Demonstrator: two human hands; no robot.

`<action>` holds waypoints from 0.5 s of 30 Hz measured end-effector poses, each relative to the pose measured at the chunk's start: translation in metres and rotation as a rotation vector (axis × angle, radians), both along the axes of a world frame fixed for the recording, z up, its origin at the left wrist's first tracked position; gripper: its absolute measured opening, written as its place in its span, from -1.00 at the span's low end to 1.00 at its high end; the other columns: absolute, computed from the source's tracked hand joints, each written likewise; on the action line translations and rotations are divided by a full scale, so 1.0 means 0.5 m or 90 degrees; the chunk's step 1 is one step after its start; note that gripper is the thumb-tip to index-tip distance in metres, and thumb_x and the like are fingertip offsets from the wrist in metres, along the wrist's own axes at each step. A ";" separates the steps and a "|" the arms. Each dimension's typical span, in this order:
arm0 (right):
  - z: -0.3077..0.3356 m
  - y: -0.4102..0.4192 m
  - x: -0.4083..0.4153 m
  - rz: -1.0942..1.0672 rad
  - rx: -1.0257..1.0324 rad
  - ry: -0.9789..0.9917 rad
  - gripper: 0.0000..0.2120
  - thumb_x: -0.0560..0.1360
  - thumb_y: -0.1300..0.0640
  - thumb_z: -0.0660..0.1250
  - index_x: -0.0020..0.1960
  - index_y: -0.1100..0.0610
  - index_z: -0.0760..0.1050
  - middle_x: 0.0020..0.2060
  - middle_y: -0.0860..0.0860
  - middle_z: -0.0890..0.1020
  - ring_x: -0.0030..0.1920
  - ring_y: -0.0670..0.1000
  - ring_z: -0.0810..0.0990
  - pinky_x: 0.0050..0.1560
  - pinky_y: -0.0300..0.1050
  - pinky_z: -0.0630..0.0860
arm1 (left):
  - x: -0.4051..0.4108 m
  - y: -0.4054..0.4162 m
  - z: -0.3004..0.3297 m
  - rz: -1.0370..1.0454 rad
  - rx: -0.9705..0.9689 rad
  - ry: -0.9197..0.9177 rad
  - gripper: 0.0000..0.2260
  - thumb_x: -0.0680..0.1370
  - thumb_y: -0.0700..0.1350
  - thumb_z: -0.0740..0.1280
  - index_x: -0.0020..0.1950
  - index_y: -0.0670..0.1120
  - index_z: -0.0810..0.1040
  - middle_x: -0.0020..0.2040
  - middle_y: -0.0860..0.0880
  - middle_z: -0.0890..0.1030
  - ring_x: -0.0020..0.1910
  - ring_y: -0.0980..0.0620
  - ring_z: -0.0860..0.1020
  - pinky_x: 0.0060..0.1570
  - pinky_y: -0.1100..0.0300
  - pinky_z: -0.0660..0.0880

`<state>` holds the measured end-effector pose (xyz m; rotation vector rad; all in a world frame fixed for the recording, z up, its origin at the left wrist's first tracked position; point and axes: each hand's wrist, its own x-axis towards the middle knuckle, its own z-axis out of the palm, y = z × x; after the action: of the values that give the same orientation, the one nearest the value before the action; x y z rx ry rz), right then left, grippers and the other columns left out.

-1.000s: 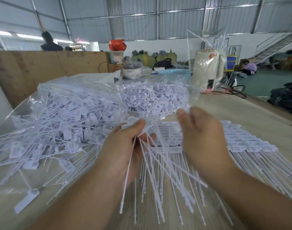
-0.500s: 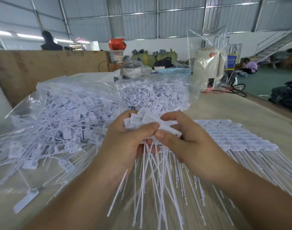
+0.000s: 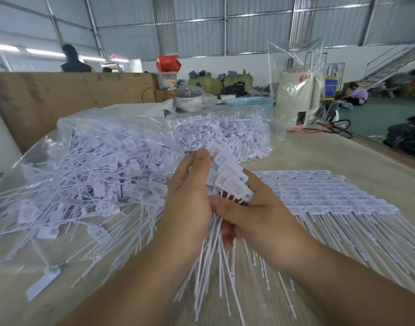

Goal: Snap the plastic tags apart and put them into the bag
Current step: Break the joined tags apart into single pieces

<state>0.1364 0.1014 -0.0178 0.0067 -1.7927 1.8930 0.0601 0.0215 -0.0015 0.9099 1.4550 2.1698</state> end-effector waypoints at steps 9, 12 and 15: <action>0.009 0.003 0.002 -0.098 -0.044 0.054 -0.75 0.37 0.32 0.41 -0.12 -0.01 0.65 -0.40 -0.02 0.58 -0.52 -0.06 0.41 -0.56 -0.21 0.37 | -0.021 0.011 -0.013 -0.219 0.019 0.010 -0.52 0.43 0.06 0.43 0.26 -0.08 0.39 -0.13 -0.12 0.63 -0.35 -0.13 0.53 -0.50 0.15 0.46; 0.012 0.027 0.009 -0.104 -0.097 0.083 -0.79 0.34 0.24 0.44 -0.05 0.05 0.63 -0.24 0.04 0.65 -0.31 0.06 0.57 -0.37 -0.09 0.52 | -0.038 -0.006 -0.025 -0.214 -0.223 0.213 -0.35 0.32 0.01 0.55 0.35 0.03 0.38 0.05 0.04 0.66 -0.03 0.08 0.64 -0.06 0.17 0.57; 0.011 0.047 0.014 -0.162 -0.153 0.073 -0.79 0.24 0.21 0.53 -0.15 0.07 0.60 -0.33 0.06 0.61 -0.43 -0.02 0.49 -0.49 -0.16 0.43 | -0.028 -0.010 -0.032 -0.247 -0.351 0.339 -0.65 0.45 -0.17 0.50 0.17 0.05 0.49 -0.12 0.03 0.69 -0.13 0.11 0.65 -0.06 0.25 0.56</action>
<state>0.1436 0.1248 -0.0122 -0.1868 -1.4089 1.8689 0.0463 0.0164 -0.0176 1.4572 1.7900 1.1980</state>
